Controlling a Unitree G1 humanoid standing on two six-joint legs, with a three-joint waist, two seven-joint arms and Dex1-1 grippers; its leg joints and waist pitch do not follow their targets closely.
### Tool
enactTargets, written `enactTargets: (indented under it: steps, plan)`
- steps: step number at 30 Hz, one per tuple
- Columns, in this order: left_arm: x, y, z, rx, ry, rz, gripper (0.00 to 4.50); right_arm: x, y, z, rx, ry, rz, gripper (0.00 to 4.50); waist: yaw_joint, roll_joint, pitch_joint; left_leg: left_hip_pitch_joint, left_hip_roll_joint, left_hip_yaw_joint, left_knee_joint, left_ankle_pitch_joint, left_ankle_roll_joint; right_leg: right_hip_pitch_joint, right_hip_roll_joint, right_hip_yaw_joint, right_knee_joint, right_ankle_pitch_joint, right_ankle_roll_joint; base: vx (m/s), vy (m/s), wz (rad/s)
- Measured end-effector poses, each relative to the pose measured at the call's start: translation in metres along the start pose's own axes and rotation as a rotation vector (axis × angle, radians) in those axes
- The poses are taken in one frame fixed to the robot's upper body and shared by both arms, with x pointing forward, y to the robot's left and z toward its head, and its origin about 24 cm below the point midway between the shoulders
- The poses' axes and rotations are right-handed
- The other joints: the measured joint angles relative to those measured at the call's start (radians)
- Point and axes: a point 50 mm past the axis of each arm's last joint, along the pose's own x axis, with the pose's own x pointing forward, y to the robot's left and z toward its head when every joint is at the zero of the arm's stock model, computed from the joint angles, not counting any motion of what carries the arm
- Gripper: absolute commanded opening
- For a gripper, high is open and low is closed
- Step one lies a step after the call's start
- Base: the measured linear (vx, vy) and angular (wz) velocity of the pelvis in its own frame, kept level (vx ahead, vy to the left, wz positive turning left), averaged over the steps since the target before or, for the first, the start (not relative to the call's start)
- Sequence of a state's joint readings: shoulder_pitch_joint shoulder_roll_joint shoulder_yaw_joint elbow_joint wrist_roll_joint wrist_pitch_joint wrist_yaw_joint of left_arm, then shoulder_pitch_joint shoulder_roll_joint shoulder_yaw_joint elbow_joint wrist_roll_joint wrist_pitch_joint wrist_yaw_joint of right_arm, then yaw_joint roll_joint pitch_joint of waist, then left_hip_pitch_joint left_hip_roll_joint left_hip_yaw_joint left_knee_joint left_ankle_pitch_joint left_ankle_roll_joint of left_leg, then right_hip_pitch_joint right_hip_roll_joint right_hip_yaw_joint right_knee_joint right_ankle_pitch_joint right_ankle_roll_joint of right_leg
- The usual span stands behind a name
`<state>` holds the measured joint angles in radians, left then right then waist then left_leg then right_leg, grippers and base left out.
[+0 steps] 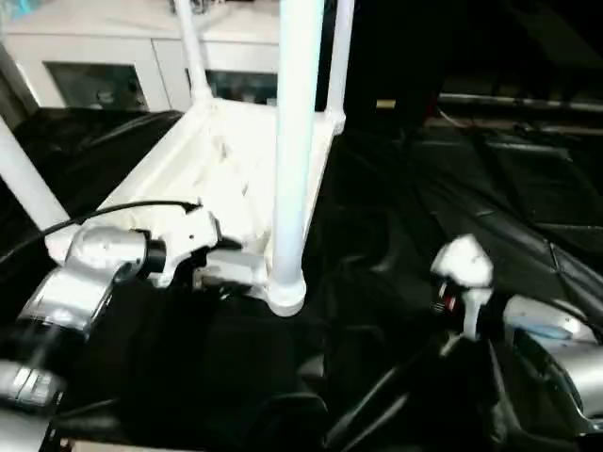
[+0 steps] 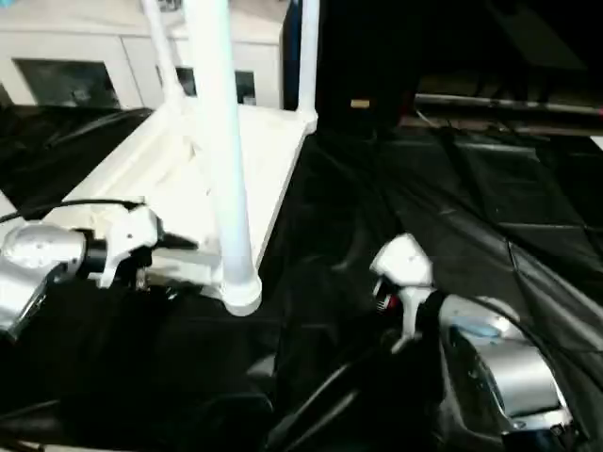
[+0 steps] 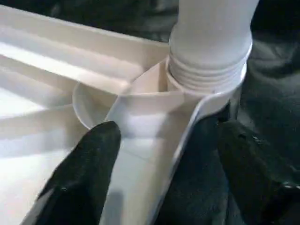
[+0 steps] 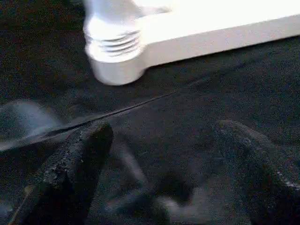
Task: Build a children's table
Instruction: Rotate table base
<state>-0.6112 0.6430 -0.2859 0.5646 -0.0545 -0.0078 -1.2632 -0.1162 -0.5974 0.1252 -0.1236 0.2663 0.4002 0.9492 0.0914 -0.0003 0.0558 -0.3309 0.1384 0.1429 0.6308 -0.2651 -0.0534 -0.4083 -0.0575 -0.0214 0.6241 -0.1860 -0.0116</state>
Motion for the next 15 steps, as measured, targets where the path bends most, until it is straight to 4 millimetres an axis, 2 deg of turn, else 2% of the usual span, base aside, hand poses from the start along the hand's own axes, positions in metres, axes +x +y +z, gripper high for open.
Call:
enactTargets:
  steps: [3, 6, 8, 10, 11, 15]
  plan:
    - [0.004, 0.004, 0.001, 0.015, 0.013, -0.022, 3.1, 0.001, 0.003, 0.001, -0.011, 0.007, 0.048, 3.94, 0.0, 0.0, 0.0, 0.0, 0.001, 0.001, 0.0, 0.0, 0.0, 0.0, 0.0, 0.0, 0.0, 0.0, 0.0, 0.0, 0.0, 0.0]
    - [0.014, 0.005, -0.001, 0.02, 0.026, -0.05, 2.76, 0.004, 0.001, 0.009, -0.045, 0.005, 0.086, 3.94, 0.0, -0.001, 0.001, 0.0, 0.001, 0.001, 0.0, 0.0, -0.001, 0.0, 0.0, 0.0, 0.001, 0.0, 0.0, 0.0, 0.0, 0.0]
    - [0.019, 0.005, -0.002, 0.025, 0.032, -0.062, 2.67, 0.006, 0.002, 0.013, -0.066, -0.002, 0.107, 3.94, 0.002, -0.005, 0.002, 0.0, 0.003, 0.002, 0.0, 0.001, -0.002, 0.0, 0.0, -0.002, 0.001, 0.0, 0.0, 0.0, 0.0, 0.0]
    - [0.019, 0.005, -0.004, 0.021, 0.042, -0.065, 2.56, 0.006, 0.002, 0.012, -0.066, 0.0, 0.12, 3.94, 0.004, -0.007, 0.002, -0.001, 0.005, 0.002, 0.0, 0.001, -0.001, 0.0, 0.0, -0.005, 0.001, 0.0, -0.001, 0.0, 0.0, 0.0]
    - [0.019, 0.006, -0.006, 0.016, 0.053, -0.071, 2.32, 0.007, 0.003, 0.012, -0.068, 0.007, 0.135, 3.94, 0.004, -0.007, 0.002, -0.002, 0.007, 0.003, 0.001, 0.001, -0.002, 0.0, 0.0, -0.006, 0.001, -0.001, -0.001, 0.0, 0.0, 0.0]
    - [0.022, 0.005, -0.011, 0.009, 0.077, -0.096, 2.1, 0.012, 0.004, 0.015, -0.096, 0.024, 0.169, 3.94, 0.01, -0.007, 0.002, -0.002, 0.009, 0.003, 0.0, 0.002, -0.003, 0.0, -0.001, -0.011, 0.001, -0.002, -0.003, 0.0, 0.0, 0.0]
